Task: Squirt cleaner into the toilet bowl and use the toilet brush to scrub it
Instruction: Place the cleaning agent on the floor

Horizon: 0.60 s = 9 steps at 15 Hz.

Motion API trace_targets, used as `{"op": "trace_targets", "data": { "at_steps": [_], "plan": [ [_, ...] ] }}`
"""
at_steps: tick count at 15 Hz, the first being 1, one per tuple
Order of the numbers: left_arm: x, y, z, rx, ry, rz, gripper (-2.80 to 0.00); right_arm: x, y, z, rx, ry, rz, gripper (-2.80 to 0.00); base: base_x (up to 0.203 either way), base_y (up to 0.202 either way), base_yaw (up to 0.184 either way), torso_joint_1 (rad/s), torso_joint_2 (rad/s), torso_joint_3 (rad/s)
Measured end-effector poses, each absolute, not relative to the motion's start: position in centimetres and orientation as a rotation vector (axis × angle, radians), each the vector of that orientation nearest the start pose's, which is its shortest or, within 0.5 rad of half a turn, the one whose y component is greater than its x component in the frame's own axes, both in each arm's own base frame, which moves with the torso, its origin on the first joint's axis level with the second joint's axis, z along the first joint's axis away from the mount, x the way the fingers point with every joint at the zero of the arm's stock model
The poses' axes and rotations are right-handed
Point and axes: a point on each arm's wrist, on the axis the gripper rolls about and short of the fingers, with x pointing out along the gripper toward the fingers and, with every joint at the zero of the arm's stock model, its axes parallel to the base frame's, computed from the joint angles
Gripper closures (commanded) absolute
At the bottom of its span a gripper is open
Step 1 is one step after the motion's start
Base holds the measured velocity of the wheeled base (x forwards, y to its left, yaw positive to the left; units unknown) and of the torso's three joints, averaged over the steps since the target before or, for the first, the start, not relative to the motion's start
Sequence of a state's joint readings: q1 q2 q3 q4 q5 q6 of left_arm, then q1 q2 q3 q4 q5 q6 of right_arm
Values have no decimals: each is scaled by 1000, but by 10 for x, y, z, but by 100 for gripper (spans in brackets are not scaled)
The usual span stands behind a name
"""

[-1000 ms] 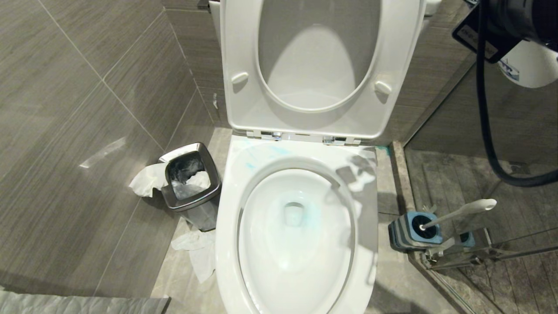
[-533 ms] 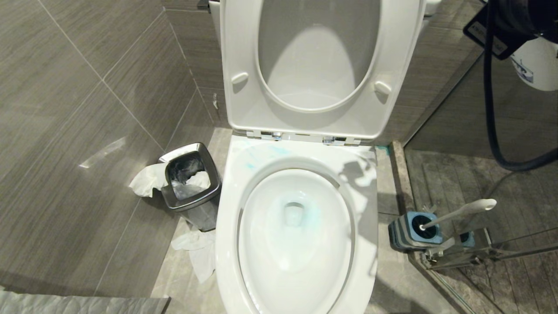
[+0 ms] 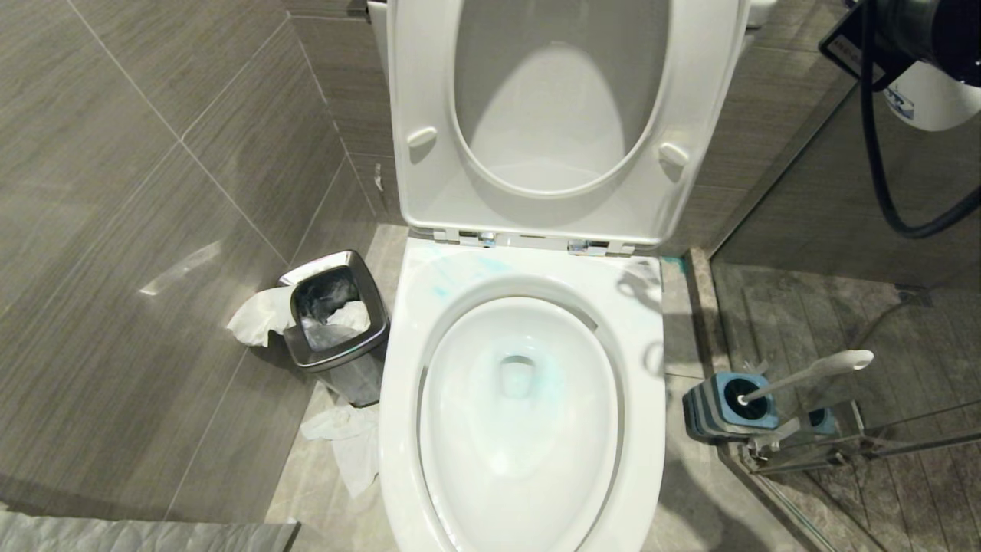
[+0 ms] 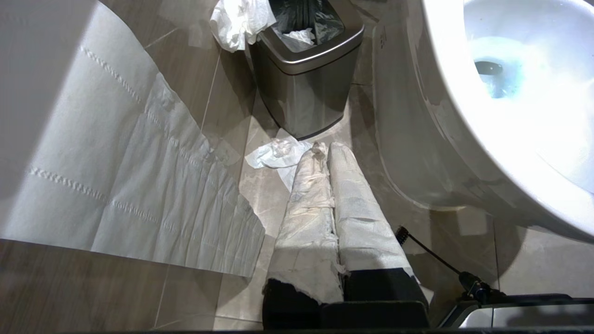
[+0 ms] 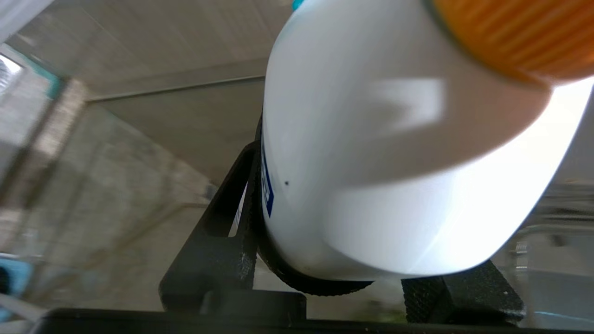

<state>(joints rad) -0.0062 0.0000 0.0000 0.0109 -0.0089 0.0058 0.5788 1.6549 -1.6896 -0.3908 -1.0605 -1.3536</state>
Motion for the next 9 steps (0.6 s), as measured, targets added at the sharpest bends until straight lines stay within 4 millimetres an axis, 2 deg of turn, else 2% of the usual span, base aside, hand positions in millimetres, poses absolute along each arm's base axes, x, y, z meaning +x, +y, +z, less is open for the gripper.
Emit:
{"op": "trace_targets", "data": {
  "at_steps": [5,9],
  "plan": [
    [-23,0,74,6,11,-16,0,251,101,416,-825,48,-419,0,0,0,0,0,0,0],
    [-23,0,74,6,10,-15,0,240,63,410,-577,105,-185,0,0,0,0,0,0,0]
  ]
}}
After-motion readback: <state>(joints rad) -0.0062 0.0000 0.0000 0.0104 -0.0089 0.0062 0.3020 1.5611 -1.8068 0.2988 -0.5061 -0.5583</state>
